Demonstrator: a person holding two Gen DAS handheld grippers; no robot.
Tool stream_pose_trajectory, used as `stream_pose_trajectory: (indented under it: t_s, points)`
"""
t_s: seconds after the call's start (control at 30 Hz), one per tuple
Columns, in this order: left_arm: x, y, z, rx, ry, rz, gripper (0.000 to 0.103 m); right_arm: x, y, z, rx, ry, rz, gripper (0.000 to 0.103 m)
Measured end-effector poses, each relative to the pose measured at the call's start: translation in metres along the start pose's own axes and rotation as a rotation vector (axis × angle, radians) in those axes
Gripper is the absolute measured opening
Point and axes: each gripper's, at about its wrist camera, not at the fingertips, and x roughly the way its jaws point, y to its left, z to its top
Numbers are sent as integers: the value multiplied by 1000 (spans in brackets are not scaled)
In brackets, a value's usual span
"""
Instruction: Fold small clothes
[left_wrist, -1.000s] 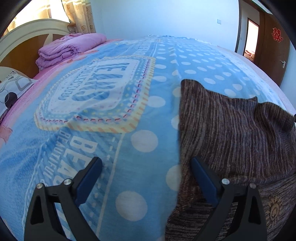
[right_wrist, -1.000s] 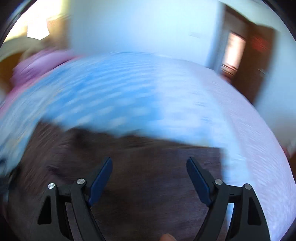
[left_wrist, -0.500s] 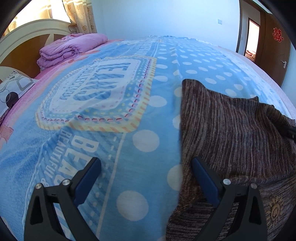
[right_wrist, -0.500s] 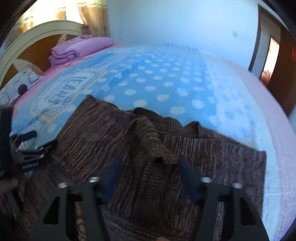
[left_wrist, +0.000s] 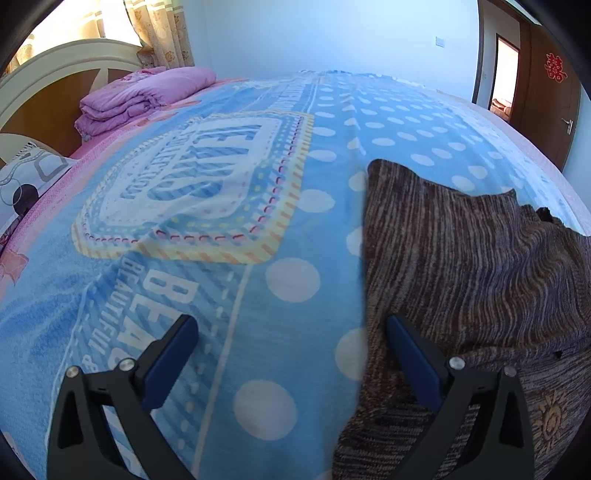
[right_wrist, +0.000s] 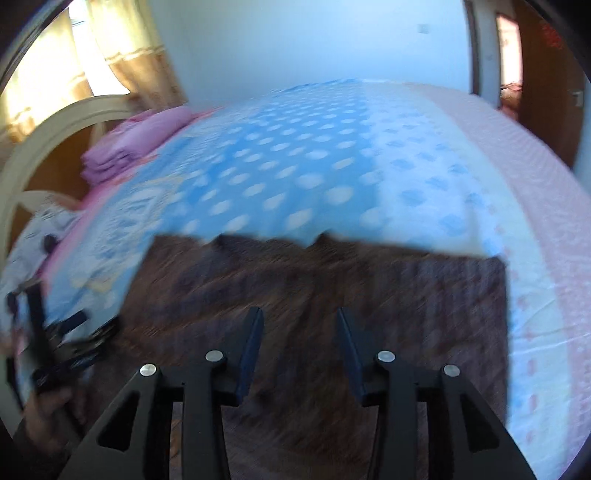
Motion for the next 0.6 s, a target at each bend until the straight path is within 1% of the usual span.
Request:
stream_pose_trajectory:
  t_s: [0.07,0.13,0.17,0.27,0.33,0.37,0.4,0.47,0.5,0.57,0.6]
  points:
    - [0,1,-2,-4,11,-4,103,6,13,-15,-33,47,32,41]
    - [-4,2,-5,-3,12,-1,103,14,19,-30,-67,98,-4,26]
    - [-5,2,-7,3,11,-4,103,16,20,-36,-79,114,-17,15]
    - [-10,2,-12,8,10,-11,103,8,22,-53,-119,121,-40,11]
    - [-11,2,-13,9,7,-12,103,-1,24,-56,-138,116,-65,11]
    - [-10,2,-13,9,8,-12,103,-6,26,-55,-150,88,-88,11]
    - [-10,2,-13,10,11,-12,103,-12,29,-50,-164,45,-90,11]
    - [-10,1,-13,11,11,-10,103,-17,33,-38,-153,-15,-51,11]
    - [-10,1,-13,11,11,-10,103,-17,36,-32,-146,-31,-27,11]
    - [-10,2,-13,10,11,-12,103,-7,45,-25,-175,-41,4,11]
    - [-9,2,-13,7,11,-14,103,2,47,-23,-180,-22,8,11]
